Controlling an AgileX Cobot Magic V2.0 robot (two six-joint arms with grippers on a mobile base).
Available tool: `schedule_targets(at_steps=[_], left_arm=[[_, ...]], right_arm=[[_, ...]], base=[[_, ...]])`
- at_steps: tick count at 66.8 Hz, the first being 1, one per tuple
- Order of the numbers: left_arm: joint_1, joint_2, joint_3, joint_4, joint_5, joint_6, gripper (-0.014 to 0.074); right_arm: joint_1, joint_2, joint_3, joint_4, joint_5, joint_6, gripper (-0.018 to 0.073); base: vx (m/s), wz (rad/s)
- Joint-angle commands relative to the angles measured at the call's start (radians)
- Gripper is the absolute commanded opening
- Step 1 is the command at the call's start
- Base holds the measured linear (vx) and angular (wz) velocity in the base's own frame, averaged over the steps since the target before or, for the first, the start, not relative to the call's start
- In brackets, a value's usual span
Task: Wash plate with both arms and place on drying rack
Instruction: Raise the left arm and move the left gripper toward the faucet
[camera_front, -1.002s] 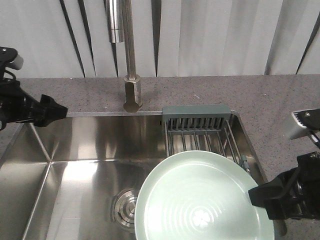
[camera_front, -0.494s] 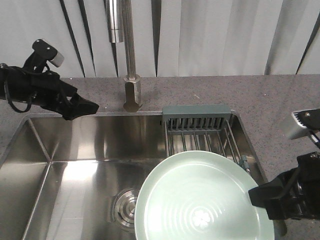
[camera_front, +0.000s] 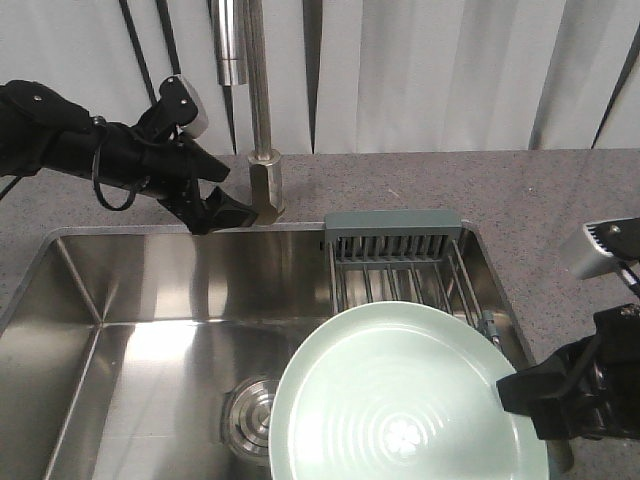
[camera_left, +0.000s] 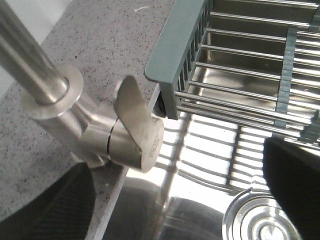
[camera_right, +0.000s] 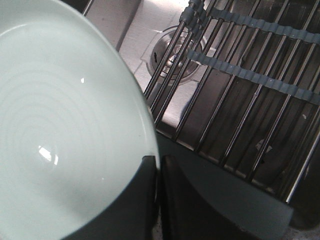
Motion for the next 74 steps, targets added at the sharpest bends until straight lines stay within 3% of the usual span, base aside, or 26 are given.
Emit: schedule_targets(at_steps=[1,23,74], left_arm=[[-0.018,-0.025,-0.08,-0.066,0.01,0.007,0.0624],[-0.049,0.031,-0.141,-0.174,0.03,0.076,0.061],[-0.056,0.03,-0.141,-0.165,0.247,0.073,0.0587]], right_arm=[[-0.002,-0.01,-0.026,0.041,-0.029,-0.009,-0.0004],[-0.002,-0.01,-0.026,0.041,-0.028,-0.009,-0.0004],[-0.002,-0.01,-0.026,0.041,-0.026,-0.009,-0.0004]], base=[[0.0,0.0],[0.0,0.0],[0.0,0.0]])
